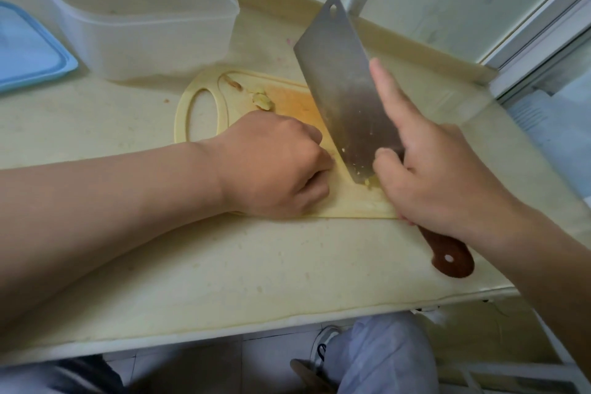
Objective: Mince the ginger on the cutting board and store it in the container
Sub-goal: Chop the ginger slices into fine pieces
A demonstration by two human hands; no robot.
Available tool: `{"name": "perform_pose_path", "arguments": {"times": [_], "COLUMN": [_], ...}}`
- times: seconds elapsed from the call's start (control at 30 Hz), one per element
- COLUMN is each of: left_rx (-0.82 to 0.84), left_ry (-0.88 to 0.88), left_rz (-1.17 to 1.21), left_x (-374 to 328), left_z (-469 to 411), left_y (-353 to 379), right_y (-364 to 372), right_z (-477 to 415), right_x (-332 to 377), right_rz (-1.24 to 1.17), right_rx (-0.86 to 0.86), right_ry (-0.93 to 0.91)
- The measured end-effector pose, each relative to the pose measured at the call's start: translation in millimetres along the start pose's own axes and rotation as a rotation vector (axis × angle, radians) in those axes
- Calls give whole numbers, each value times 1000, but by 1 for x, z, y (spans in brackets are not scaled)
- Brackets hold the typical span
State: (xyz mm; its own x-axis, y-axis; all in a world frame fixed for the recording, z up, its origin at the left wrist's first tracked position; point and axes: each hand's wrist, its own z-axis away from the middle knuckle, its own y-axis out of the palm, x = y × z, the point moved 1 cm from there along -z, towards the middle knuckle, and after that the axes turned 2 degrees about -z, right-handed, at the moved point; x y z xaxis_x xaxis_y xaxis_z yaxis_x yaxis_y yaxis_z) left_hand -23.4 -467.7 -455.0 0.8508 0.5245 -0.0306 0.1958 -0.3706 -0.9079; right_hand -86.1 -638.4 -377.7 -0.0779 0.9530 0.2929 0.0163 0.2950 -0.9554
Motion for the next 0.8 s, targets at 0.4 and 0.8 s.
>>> {"name": "perform_pose_path", "arguments": {"times": [0.4, 0.8], "left_rx": [-10, -25], "left_ry": [9, 0], "left_rz": [33, 10], "left_x": [-1, -1], "left_z": [0, 1], "left_y": [-3, 0], "right_y": [-1, -7], "right_z": [-43, -14], "right_x": [17, 2], "right_rz": [-102, -93], "right_rx": [127, 186], "right_ry": [62, 41]}}
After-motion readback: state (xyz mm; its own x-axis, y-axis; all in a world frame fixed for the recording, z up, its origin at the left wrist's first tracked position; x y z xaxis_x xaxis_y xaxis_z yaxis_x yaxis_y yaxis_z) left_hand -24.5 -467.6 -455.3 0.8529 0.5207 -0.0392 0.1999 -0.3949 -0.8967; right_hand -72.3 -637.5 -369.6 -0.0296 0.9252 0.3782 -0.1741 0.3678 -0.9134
